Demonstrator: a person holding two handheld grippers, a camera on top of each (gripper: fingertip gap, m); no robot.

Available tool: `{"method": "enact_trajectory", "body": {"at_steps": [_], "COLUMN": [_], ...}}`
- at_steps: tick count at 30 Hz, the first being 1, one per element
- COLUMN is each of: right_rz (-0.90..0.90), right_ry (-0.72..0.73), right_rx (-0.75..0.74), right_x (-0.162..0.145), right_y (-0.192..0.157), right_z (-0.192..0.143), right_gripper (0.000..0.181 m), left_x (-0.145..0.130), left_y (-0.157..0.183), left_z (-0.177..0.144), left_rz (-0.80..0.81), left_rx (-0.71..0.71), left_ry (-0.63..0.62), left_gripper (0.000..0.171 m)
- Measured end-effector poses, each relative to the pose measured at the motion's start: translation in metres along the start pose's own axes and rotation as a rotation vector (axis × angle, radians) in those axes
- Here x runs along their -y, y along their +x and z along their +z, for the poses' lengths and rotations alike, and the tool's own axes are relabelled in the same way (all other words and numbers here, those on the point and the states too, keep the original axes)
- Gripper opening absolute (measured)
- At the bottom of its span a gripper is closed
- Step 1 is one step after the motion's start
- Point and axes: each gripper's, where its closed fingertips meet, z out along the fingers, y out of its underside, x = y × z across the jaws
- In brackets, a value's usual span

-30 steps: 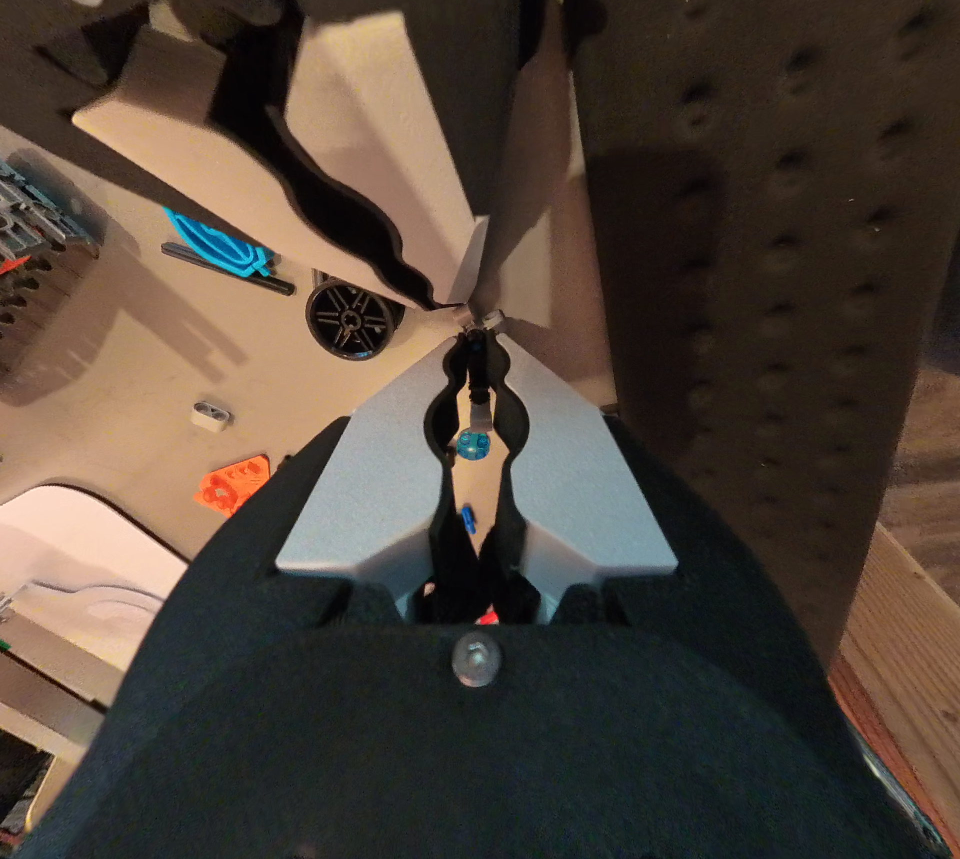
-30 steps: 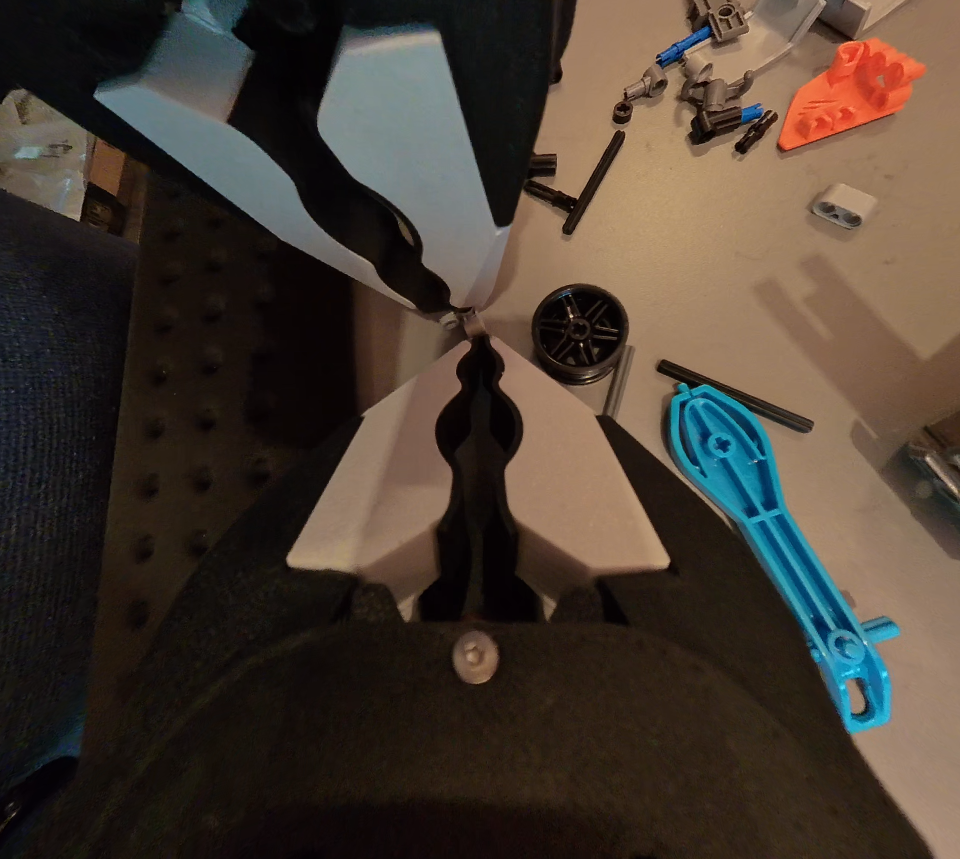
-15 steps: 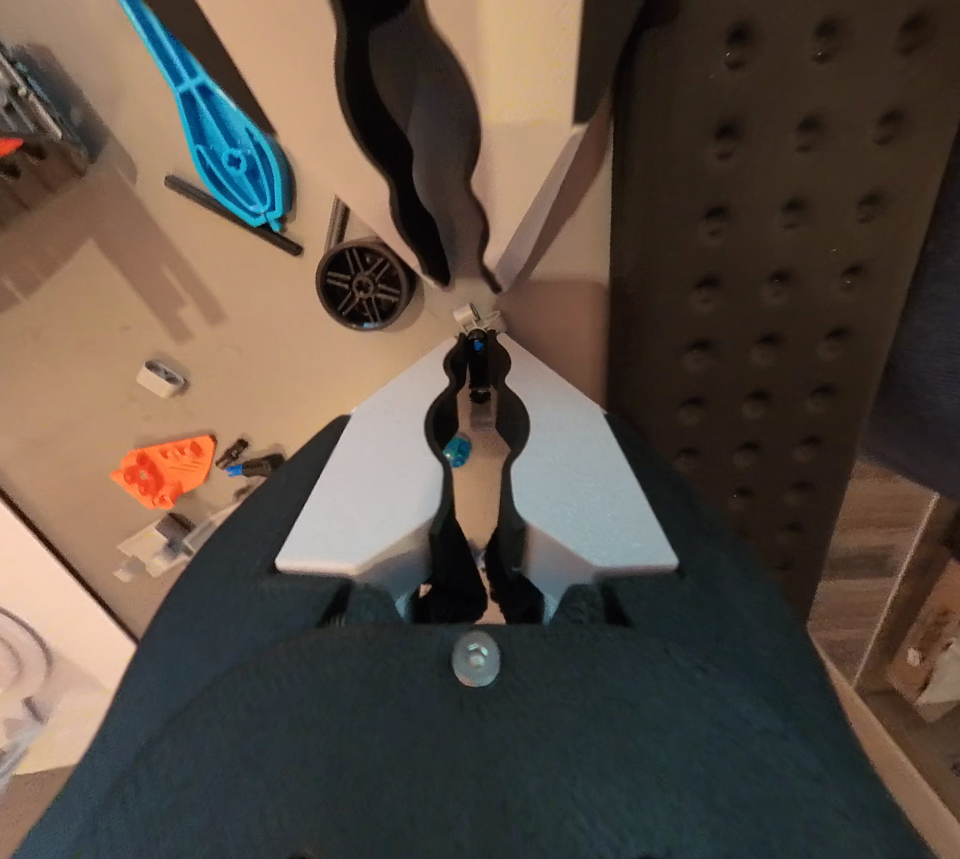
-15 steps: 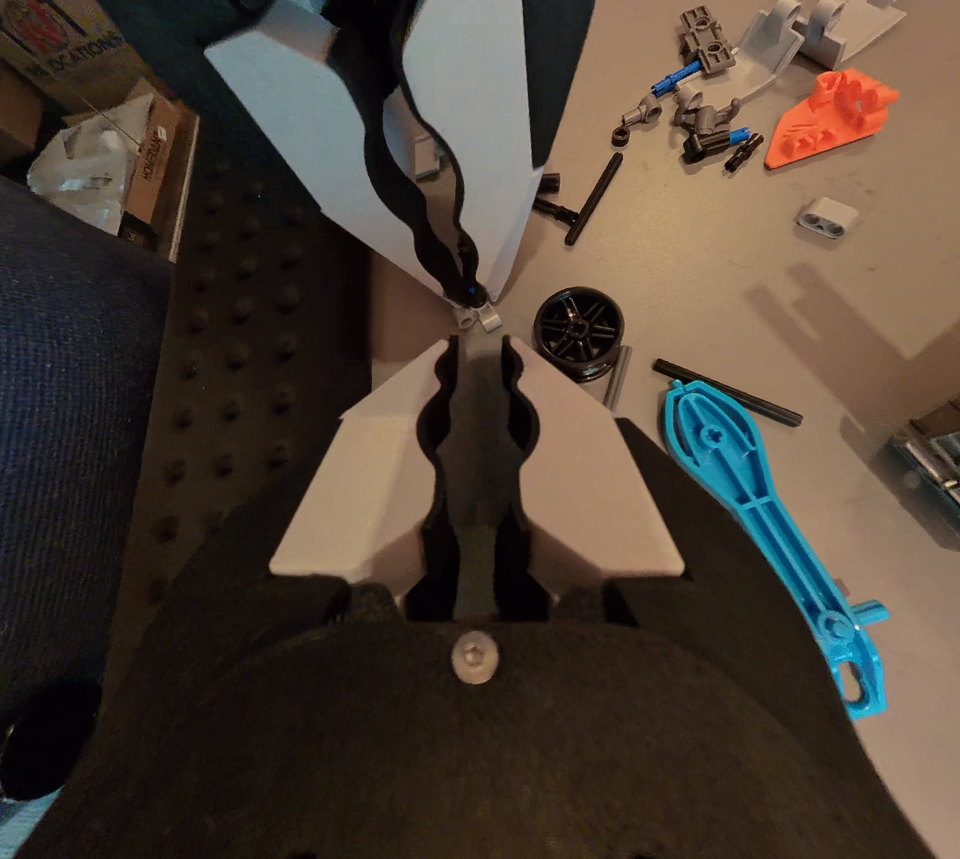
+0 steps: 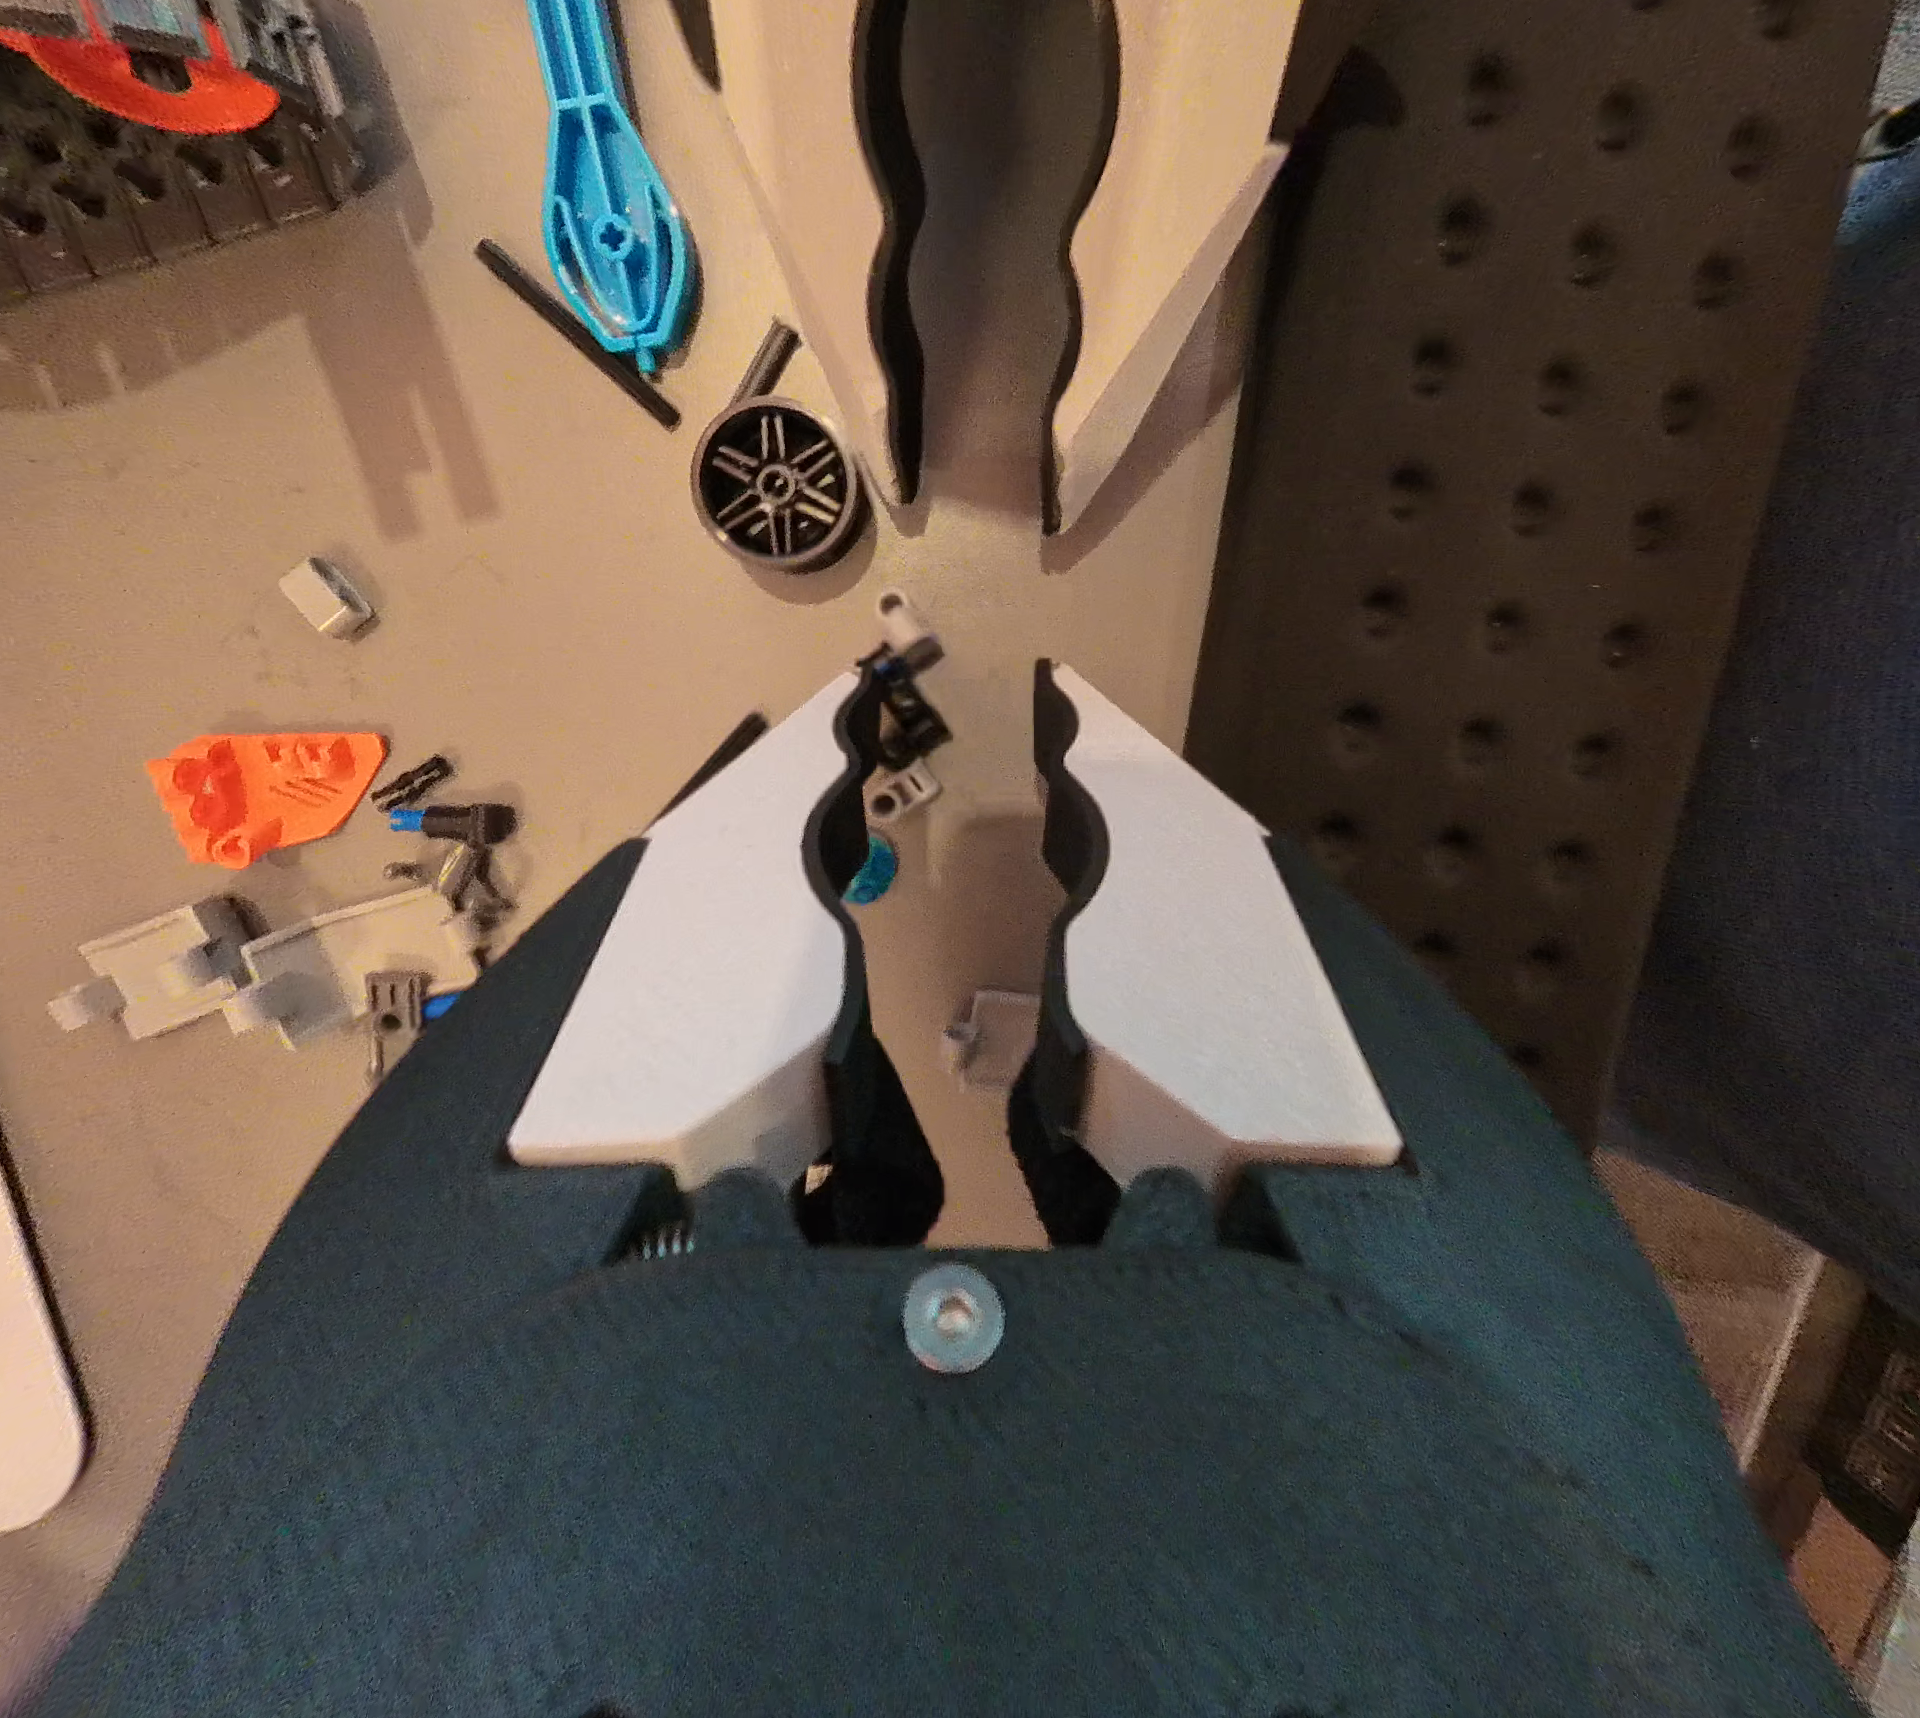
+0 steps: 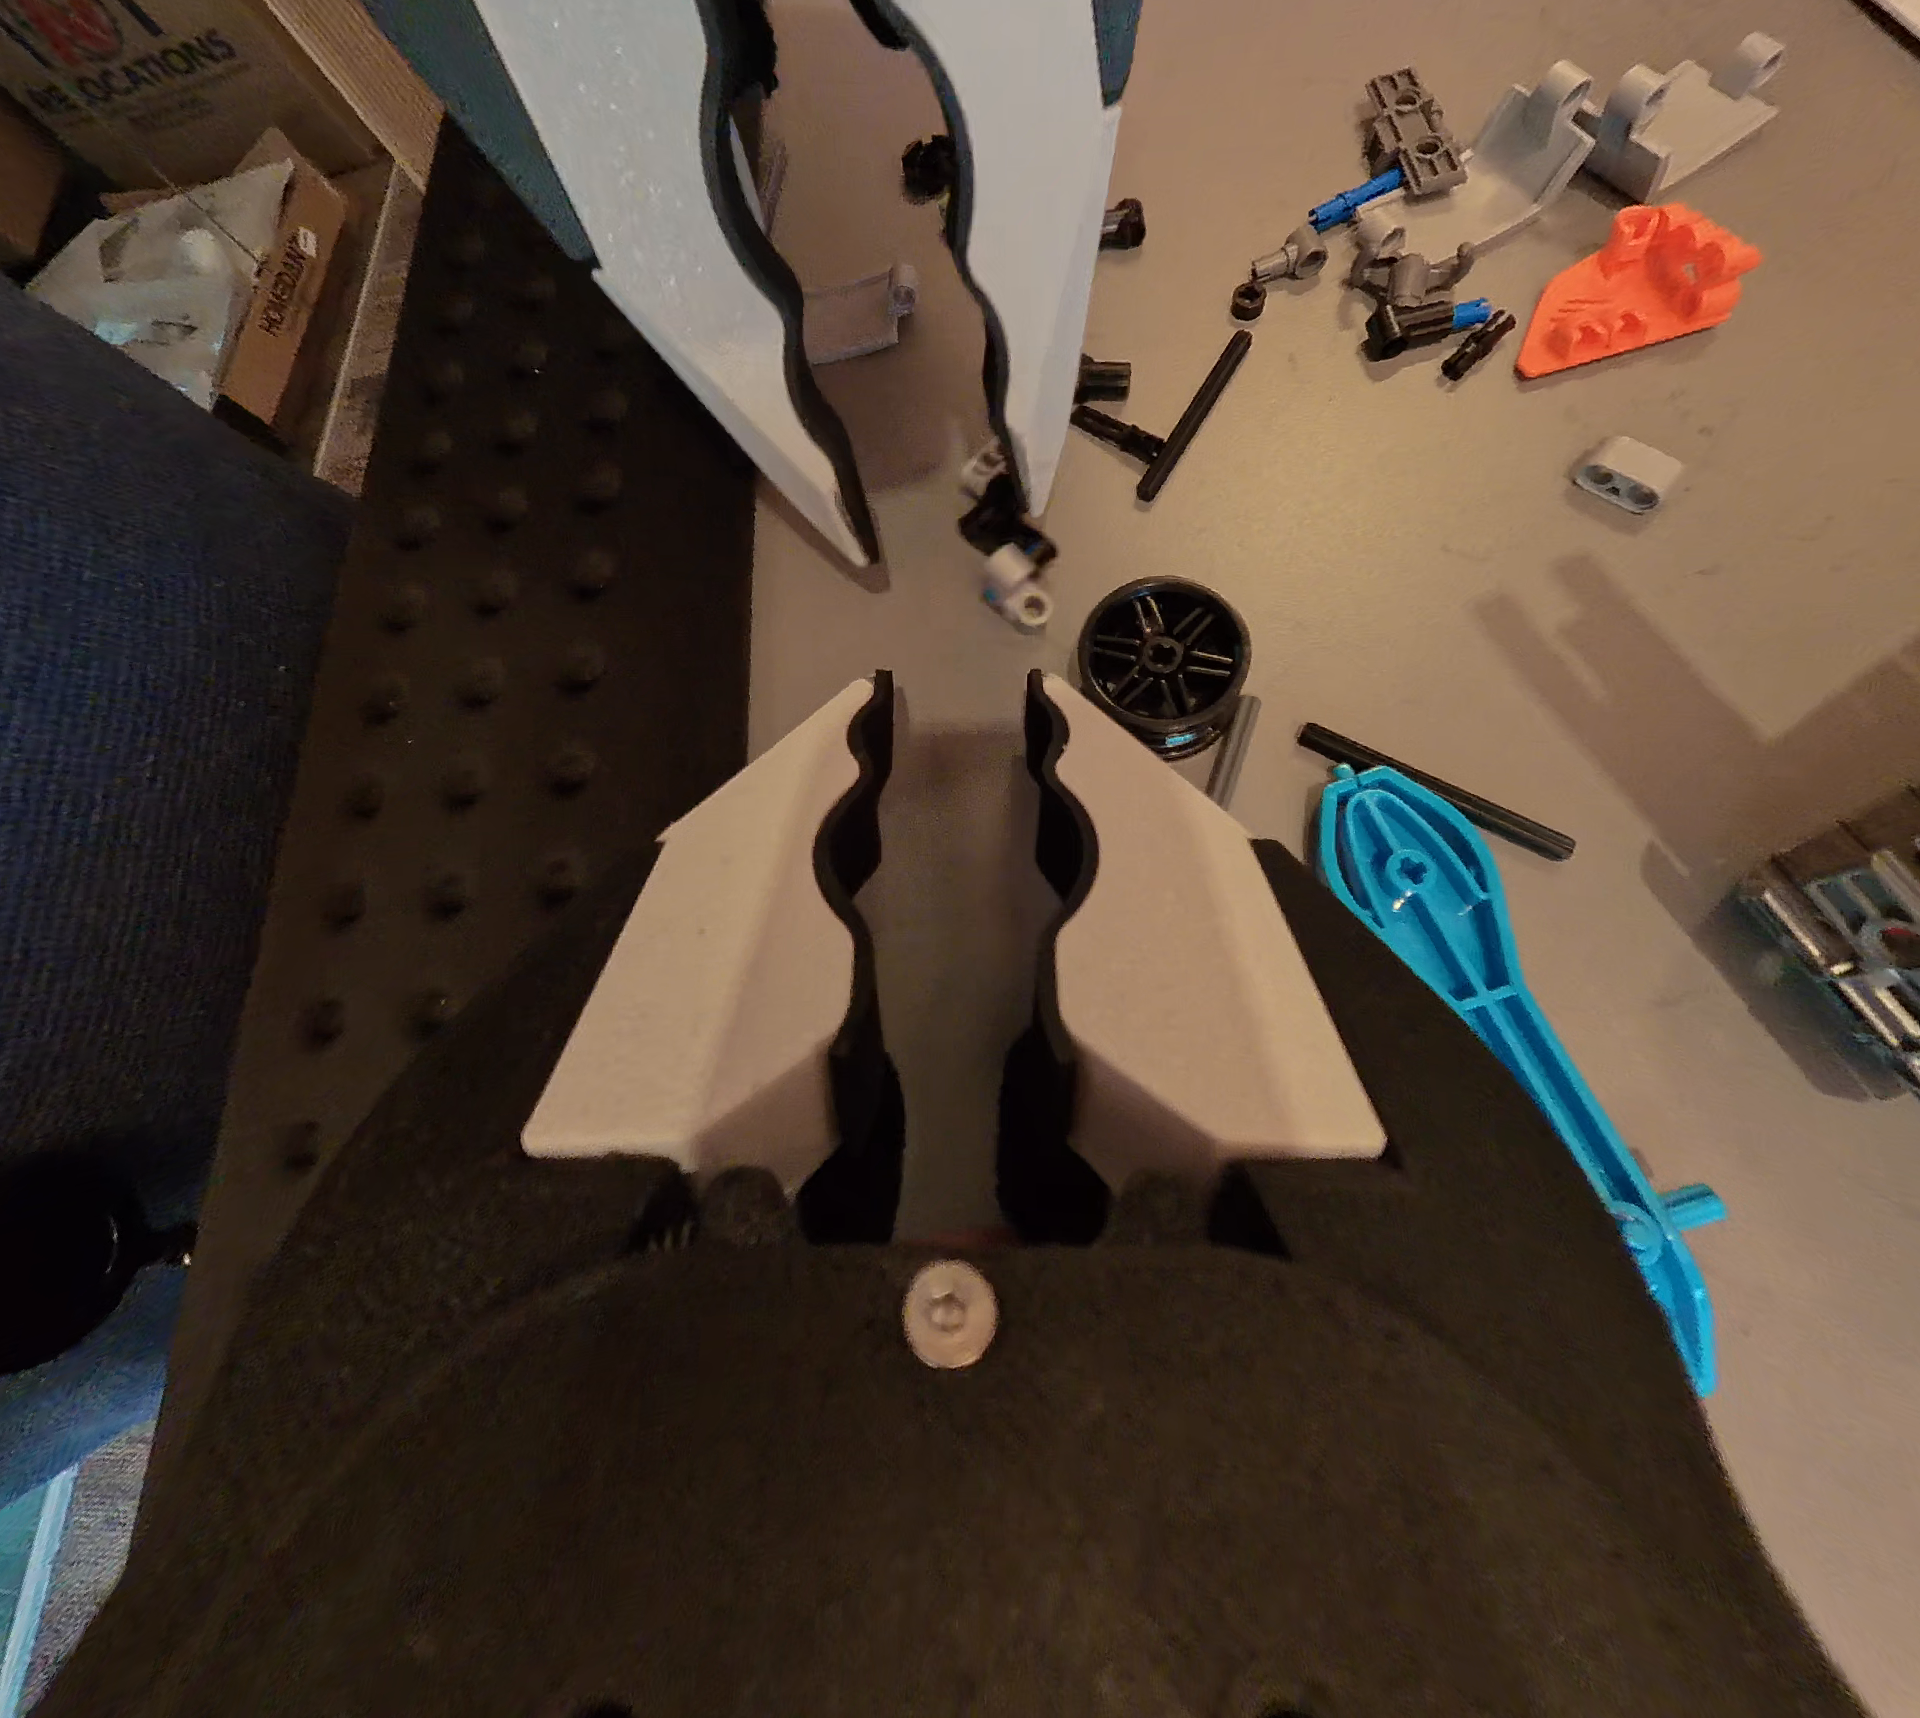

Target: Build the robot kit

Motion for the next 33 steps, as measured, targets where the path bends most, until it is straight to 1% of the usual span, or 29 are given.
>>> {"method": "enact_trajectory", "body": {"at_steps": [6, 14, 19, 22, 27, 30, 31, 33], "right_rz": [-0.022, -0.021, -0.037, -0.051, -0.066, -0.063, -0.06, -0.051], "right_ry": [0.009, 0.022, -0.012, -0.034, -0.046, -0.045, -0.041, -0.028], "right_rx": [0.007, 0.007, 0.009, -0.017, -0.024, -0.029, -0.032, -0.038], "right_x": [0.002, 0.003, -0.001, -0.002, -0.003, -0.003, -0.002, 0.0], "right_y": [-0.002, 0.0, -0.003, -0.001, -0.002, -0.001, 0.0, 0.002], "right_z": [-0.003, -0.006, 0.0, 0.004, 0.009, 0.009, 0.008, 0.007], "right_gripper": [0.027, 0.028, 0.031, 0.032, 0.032, 0.033, 0.033, 0.033], "left_x": [-0.013, -0.031, -0.031, -0.025, -0.013, -0.013, -0.013, -0.012], "left_y": [-0.007, -0.005, -0.007, -0.01, -0.008, -0.011, -0.011, -0.012], "left_z": [-0.015, -0.018, -0.015, -0.011, 0.0, 0.009, 0.011, 0.013], "left_rz": [-0.075, -0.167, -0.16, -0.168, -0.13, -0.128, -0.116, -0.098], "left_rx": [0.057, 0.086, 0.115, 0.122, 0.124, 0.141, 0.15, 0.177], "left_ry": [0.069, 0.129, 0.141, 0.152, 0.144, 0.121, 0.114, 0.111], "left_gripper": [0.031, 0.033, 0.033, 0.033, 0.032, 0.023, 0.014, 0.011]}}
